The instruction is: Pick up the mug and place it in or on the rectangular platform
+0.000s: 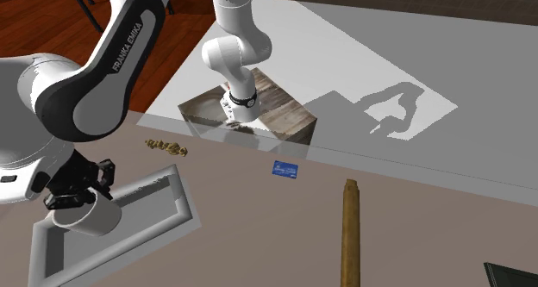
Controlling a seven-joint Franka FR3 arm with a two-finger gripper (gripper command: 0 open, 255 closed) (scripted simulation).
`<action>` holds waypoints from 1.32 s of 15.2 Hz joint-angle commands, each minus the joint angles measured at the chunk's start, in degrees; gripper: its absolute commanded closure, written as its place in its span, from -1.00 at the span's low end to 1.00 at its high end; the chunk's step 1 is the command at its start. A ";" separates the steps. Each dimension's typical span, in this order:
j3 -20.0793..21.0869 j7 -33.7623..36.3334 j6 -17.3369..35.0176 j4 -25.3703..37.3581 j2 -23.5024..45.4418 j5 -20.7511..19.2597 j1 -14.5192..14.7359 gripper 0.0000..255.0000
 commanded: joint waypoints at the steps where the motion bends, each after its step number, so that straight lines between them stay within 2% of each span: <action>1: 0.01 -0.05 0.21 -0.15 0.03 0.05 -0.01 1.00; 6: 0.01 -0.05 0.21 -0.15 0.03 0.05 -0.01 1.00; 7: 0.01 -0.04 0.21 -0.15 0.03 0.05 -0.01 -1.00; 12: 0.01 -0.05 0.20 -0.15 0.03 0.05 -0.01 -1.00; 16: -0.44 1.91 -6.30 4.41 -3.04 -2.85 0.65 -1.00; 20: -0.43 1.91 -6.30 4.41 -3.04 -2.85 0.64 -1.00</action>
